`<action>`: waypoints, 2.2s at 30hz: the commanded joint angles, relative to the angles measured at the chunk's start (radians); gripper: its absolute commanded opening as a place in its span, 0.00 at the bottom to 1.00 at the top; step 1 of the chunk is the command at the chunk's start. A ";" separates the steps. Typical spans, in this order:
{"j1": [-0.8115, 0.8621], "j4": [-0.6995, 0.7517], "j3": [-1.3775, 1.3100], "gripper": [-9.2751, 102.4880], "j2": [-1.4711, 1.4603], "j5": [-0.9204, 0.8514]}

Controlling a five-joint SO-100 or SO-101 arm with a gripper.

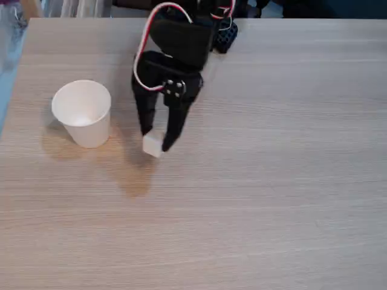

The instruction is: Grasp a block and put it in the bin.

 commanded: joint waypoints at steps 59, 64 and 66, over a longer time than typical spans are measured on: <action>0.383 -0.081 0.219 0.15 0.163 -0.135; 0.383 -0.095 0.216 0.27 0.155 -0.147; 0.385 -0.095 0.213 0.29 0.155 -0.149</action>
